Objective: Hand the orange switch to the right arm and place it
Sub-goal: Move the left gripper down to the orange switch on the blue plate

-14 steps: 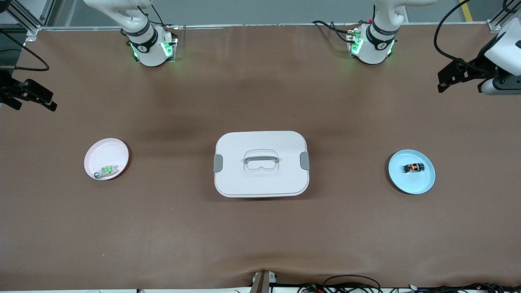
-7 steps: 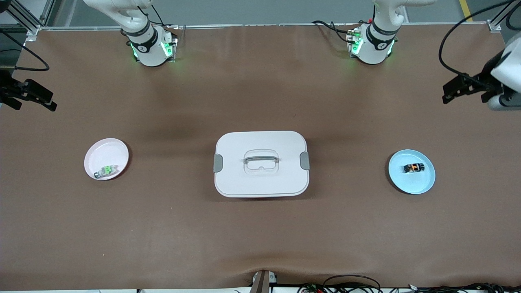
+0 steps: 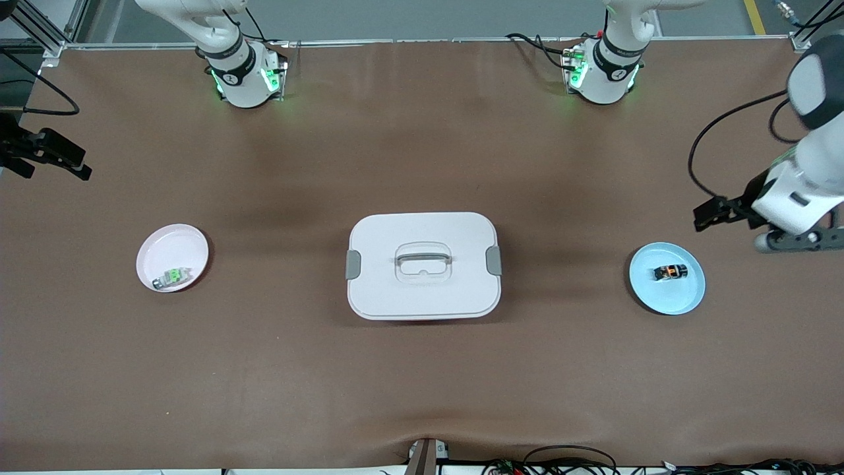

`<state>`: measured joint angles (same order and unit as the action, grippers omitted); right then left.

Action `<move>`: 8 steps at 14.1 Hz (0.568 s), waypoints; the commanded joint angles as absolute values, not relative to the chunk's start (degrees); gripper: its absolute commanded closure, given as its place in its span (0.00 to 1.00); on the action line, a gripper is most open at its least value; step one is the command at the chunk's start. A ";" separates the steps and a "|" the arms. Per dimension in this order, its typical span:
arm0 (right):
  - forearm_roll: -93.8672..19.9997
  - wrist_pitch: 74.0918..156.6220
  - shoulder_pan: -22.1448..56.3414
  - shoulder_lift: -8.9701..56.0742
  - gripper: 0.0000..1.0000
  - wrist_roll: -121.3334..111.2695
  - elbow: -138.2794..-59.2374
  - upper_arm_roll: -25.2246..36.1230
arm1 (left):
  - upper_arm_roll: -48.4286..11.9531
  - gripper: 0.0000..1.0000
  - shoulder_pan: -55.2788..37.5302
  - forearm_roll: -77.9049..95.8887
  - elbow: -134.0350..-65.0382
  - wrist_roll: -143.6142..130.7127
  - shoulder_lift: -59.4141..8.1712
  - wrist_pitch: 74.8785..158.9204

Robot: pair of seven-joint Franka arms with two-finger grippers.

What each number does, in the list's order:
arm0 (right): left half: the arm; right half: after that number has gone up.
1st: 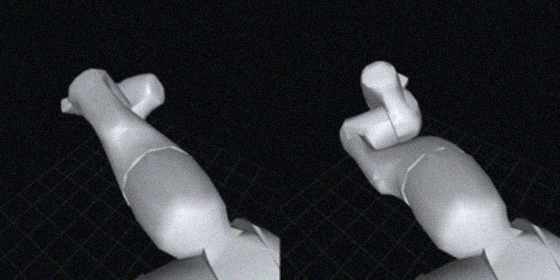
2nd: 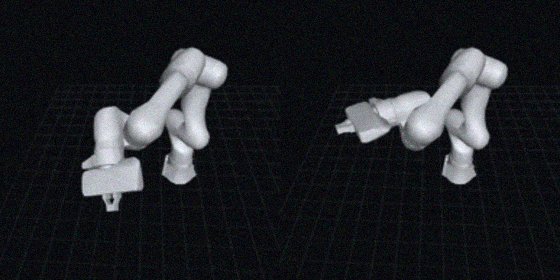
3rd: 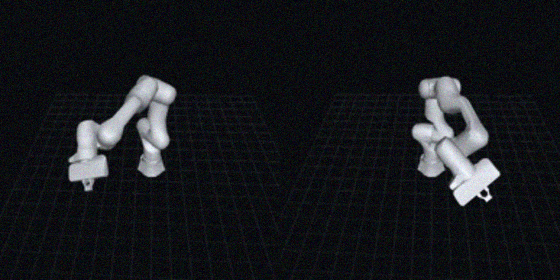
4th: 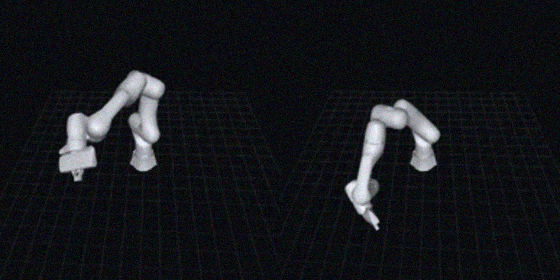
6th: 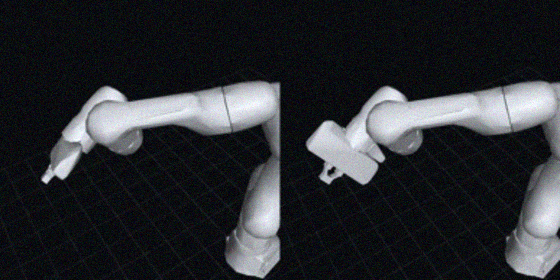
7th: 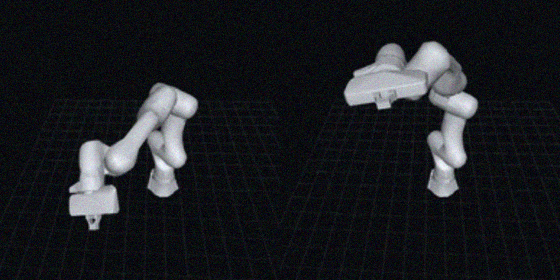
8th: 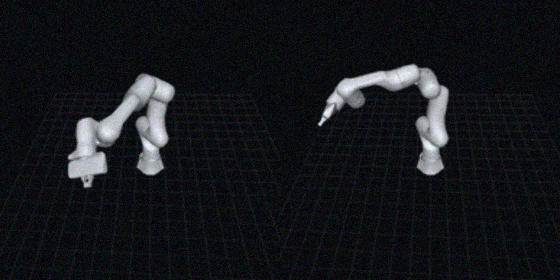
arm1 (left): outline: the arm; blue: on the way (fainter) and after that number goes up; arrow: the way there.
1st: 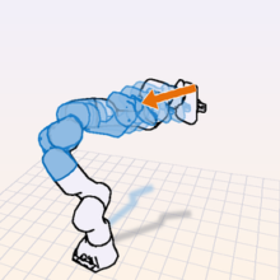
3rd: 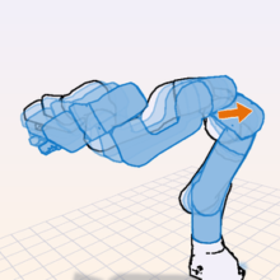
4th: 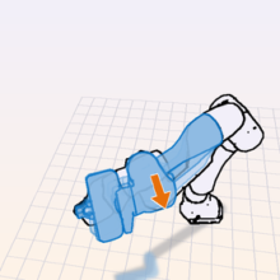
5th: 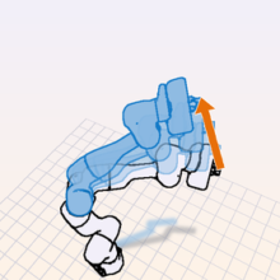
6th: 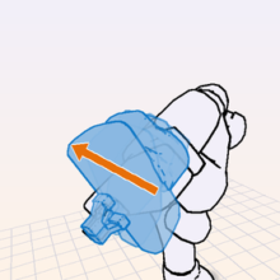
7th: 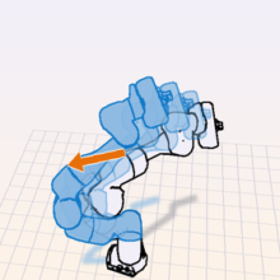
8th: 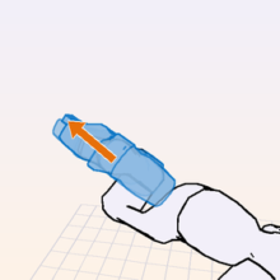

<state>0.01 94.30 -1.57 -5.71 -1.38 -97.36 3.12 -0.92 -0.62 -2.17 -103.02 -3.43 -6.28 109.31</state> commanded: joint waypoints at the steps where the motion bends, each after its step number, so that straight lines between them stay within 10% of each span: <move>1: 0.88 93.69 -1.32 -5.71 0.00 -1.76 -96.77 3.34 | -0.97 0.00 -0.62 -3.51 -104.77 -2.81 -9.56 113.63; 8: 0.97 93.69 -1.32 -5.71 0.00 -1.76 -96.50 3.34 | -1.05 0.00 2.36 -5.80 -106.08 0.35 -22.93 129.45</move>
<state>0.13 94.30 -1.58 -5.70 -1.38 -97.22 3.17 -0.91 0.34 -4.44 -106.64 -1.43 -20.45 126.64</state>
